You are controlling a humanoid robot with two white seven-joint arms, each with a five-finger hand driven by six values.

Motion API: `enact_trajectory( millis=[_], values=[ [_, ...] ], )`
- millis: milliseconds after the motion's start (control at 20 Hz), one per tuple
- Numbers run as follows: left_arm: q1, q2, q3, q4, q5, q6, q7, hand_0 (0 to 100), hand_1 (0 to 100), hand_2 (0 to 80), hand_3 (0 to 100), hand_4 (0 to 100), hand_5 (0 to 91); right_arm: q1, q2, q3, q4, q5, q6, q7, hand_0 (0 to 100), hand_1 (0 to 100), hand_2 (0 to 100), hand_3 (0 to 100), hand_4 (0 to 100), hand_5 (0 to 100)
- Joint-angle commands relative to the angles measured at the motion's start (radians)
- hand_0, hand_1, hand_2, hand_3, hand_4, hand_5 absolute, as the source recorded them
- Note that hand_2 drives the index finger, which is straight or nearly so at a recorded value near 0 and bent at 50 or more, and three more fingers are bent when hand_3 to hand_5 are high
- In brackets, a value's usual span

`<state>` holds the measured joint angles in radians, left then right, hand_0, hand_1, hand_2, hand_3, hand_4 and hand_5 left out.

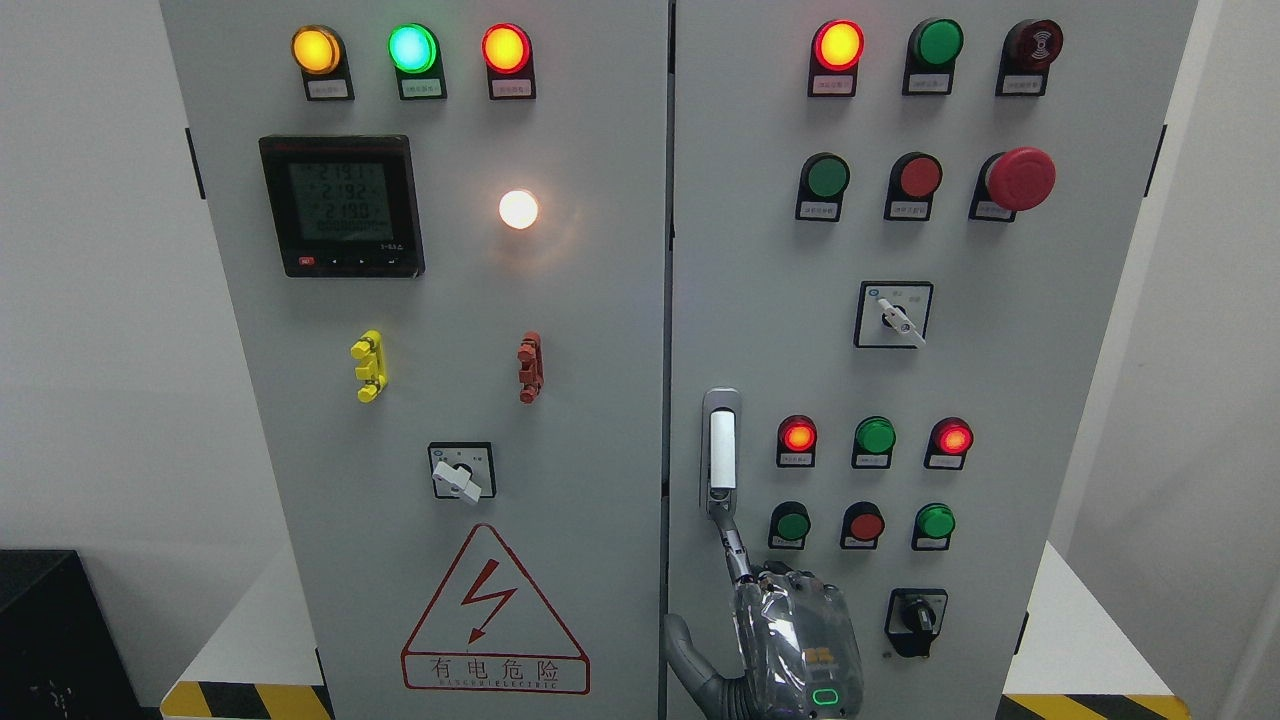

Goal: Release door handle

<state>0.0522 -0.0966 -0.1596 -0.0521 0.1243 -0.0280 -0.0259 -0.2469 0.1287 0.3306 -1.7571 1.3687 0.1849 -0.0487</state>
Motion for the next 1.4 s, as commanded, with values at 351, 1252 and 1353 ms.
enact_trajectory(
  millis=[351,1252,1353],
  values=[
    [0.0,0.0,0.0,0.0,0.0,-0.001,0.0,0,0,4.4,11,0,0.0,0.003,0.006,0.001,-0.013,0.0,-0.001,-0.011,36,27,1,82,74,70],
    [0.0,0.0,0.0,0.0,0.0,0.0,0.0,0,0,4.5,11,1,0.0,0.017,0.005,0.002,-0.076,-0.007,-0.009,-0.02,37,27,27,80,73,69],
    [0.0,0.0,0.0,0.0,0.0,-0.001,0.0,0,0,4.5,11,1,0.0,0.017,0.005,0.001,-0.082,-0.01,-0.01,-0.019,39,29,32,80,73,69]
  ],
)
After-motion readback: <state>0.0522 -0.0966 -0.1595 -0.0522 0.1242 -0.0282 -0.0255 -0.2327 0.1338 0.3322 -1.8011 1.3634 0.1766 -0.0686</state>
